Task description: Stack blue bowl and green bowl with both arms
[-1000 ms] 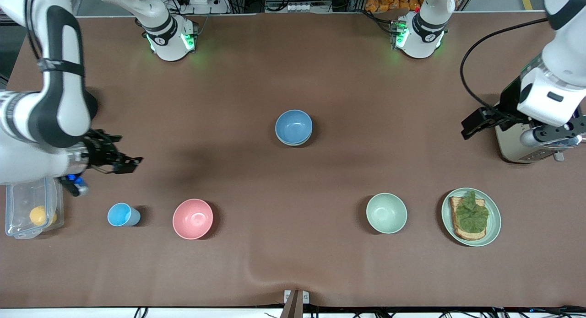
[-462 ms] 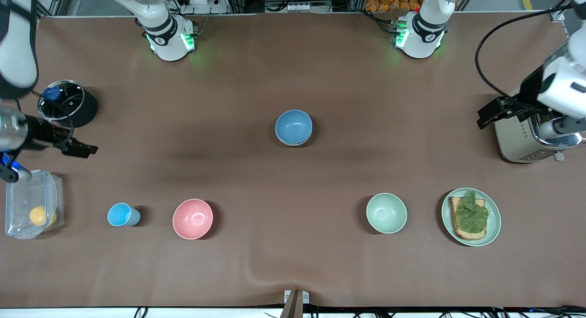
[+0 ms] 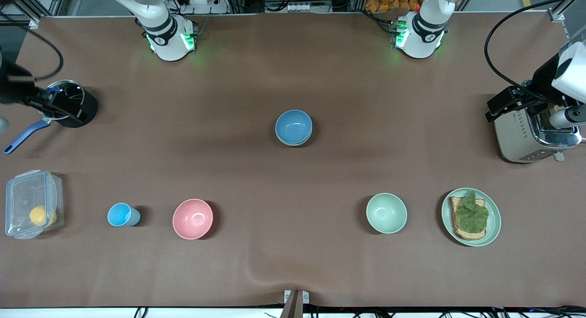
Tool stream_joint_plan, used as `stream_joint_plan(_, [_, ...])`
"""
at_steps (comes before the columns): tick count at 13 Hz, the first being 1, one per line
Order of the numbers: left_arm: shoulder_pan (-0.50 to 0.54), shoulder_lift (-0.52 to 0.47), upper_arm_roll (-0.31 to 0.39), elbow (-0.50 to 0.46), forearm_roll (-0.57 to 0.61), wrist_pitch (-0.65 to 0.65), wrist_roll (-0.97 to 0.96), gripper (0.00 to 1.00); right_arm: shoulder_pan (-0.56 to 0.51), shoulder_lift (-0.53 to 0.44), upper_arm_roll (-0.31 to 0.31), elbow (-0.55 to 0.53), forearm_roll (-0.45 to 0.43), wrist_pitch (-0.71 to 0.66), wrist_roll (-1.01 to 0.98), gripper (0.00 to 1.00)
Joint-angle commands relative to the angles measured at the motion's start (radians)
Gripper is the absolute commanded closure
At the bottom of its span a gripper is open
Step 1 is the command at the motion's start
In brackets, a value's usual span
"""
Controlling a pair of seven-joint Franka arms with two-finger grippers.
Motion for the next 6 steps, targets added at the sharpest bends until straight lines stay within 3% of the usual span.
stream_joint_plan(1, [-0.006, -0.025, 0.012, -0.012, -0.024, -0.014, 0.03, 0.0, -0.023, -0.07, 0.029, -0.09, 0.009, 0.055, -0.041, 0.0])
stream_joint_plan(5, [-0.014, -0.051, 0.011, -0.046, -0.022, -0.032, 0.05, 0.0, -0.029, -0.071, 0.029, -0.085, 0.016, 0.053, -0.109, 0.0])
stream_joint_plan(6, [-0.02, -0.053, 0.011, -0.049, -0.021, -0.032, 0.05, 0.0, -0.036, -0.07, 0.017, -0.088, 0.069, 0.055, -0.11, 0.0])
